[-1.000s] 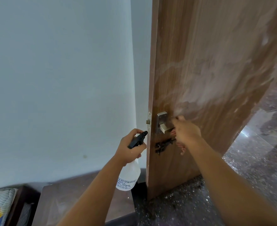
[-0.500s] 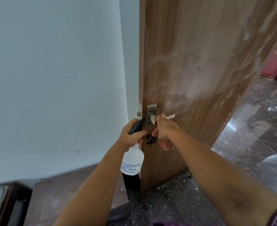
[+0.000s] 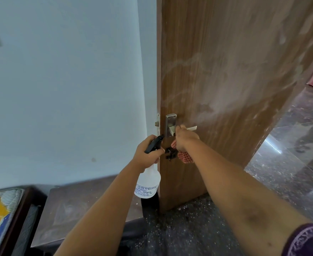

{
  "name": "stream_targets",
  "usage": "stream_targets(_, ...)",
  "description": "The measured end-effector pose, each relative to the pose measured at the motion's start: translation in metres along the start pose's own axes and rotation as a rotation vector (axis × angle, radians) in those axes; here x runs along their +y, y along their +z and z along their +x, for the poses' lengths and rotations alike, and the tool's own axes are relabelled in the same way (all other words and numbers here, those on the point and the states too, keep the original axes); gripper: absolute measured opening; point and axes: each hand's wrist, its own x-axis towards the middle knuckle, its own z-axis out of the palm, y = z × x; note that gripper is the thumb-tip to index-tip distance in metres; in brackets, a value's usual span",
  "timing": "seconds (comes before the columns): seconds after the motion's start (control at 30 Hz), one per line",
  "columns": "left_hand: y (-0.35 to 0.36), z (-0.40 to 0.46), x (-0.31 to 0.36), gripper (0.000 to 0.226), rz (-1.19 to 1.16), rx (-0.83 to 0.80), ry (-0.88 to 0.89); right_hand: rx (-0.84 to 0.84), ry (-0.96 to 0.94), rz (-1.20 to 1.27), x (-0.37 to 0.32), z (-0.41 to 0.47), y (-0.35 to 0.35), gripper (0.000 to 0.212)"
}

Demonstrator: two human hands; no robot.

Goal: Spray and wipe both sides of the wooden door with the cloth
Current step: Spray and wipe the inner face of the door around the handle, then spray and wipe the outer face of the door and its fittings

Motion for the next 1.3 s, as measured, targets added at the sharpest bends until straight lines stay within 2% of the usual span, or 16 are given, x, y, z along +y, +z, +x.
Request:
stream_targets(0.1, 0.004, -0.007, -0.002, 0.026, -0.010, 0.017, -0.002, 0.049, 0.026, 0.038, 0.010, -0.018, 0.011, 0.062)
stream_targets(0.2, 0.009, -0.013, -0.002, 0.031, 0.002, 0.015, -0.015, 0.075, 0.004, 0.062, 0.030, -0.039, 0.019, 0.061)
stream_targets(0.37, 0.029, -0.027, 0.007, 0.066, 0.118, 0.010, 0.014, 0.081, -0.085, 0.144, 0.065, -0.080, 0.029, 0.070)
stream_targets(0.43, 0.040, -0.035, 0.012, 0.072, 0.220, -0.020, 0.049, 0.069, -0.100, 0.161, 0.077, -0.098, 0.028, 0.086)
stream_targets(0.5, 0.051, -0.043, 0.016, 0.069, 0.268, -0.045, 0.070, 0.049, -0.069, 0.222, 0.089, -0.118, 0.030, 0.118)
stream_targets(0.57, 0.063, -0.053, 0.021, 0.064, 0.240, -0.029, 0.078, 0.090, 0.056, 0.398, 0.105, -0.136, 0.035, 0.144)
stream_targets(0.63, 0.075, -0.063, 0.024, 0.059, 0.188, -0.020, 0.089, 0.104, 0.304, 0.703, 0.124, -0.152, 0.044, 0.149)
stream_targets(0.7, 0.090, -0.075, 0.028, 0.056, 0.150, -0.026, 0.109, 0.047, 0.499, 1.113, 0.144, -0.169, 0.052, 0.138)
stream_targets(0.73, 0.099, -0.083, 0.029, 0.055, 0.130, -0.037, 0.107, 0.006, 0.522, 1.279, 0.151, -0.180, 0.053, 0.124)
stream_targets(0.8, 0.110, -0.095, 0.033, 0.046, 0.104, -0.057, 0.103, -0.071, 0.497, 1.416, 0.157, -0.195, 0.054, 0.086)
stream_targets(0.87, 0.121, -0.108, 0.035, 0.036, 0.100, -0.087, 0.110, -0.103, 0.470, 1.404, 0.156, -0.208, 0.058, 0.066)
stream_targets(0.97, 0.137, -0.125, 0.042, 0.028, 0.079, -0.120, 0.100, -0.079, 0.532, 1.427, 0.156, -0.222, 0.068, 0.059)
stream_targets(1.1, 0.155, -0.144, 0.052, 0.022, 0.068, -0.230, 0.091, -0.220, 0.703, 1.720, 0.163, -0.253, 0.077, 0.030)
stream_targets(1.17, 0.162, -0.152, 0.055, 0.021, 0.087, -0.311, 0.085, -0.217, 0.747, 1.817, 0.174, -0.265, 0.083, 0.021)
stream_targets(1.23, 0.170, -0.157, 0.059, 0.019, 0.087, -0.414, 0.088, -0.186, 0.769, 1.883, 0.190, -0.275, 0.088, 0.024)
stream_targets(1.3, 0.178, -0.161, 0.062, 0.017, 0.081, -0.507, 0.084, -0.170, 0.795, 1.919, 0.208, -0.286, 0.095, 0.043)
